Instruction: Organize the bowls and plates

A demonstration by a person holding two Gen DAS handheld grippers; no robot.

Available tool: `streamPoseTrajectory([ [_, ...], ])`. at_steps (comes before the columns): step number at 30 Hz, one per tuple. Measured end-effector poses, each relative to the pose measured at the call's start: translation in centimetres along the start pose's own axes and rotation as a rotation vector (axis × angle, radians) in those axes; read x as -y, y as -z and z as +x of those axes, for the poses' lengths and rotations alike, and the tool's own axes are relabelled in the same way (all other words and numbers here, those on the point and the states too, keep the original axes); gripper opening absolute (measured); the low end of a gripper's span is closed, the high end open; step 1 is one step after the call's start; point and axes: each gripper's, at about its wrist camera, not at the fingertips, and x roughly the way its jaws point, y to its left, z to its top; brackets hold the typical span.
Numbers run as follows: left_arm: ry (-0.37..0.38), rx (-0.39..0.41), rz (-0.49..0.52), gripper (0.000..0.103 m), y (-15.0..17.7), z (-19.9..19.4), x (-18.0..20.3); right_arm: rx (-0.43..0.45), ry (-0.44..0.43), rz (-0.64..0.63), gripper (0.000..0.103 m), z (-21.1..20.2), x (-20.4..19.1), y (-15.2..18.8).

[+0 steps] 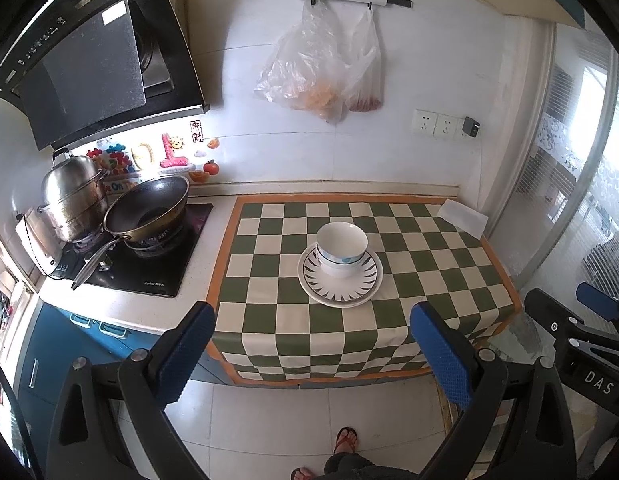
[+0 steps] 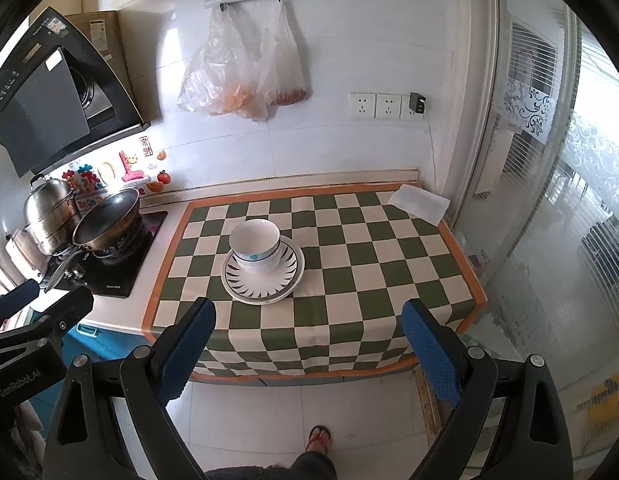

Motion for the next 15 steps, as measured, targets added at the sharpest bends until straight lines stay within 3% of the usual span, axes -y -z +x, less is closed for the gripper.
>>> streamPoseTrajectory([
  [15,0.002,-0.022,-0.009,0.100,0.61,0.49,-0.86,-0.017,-0.001,-0.010,0.096,0.39,-0.05,0.24],
])
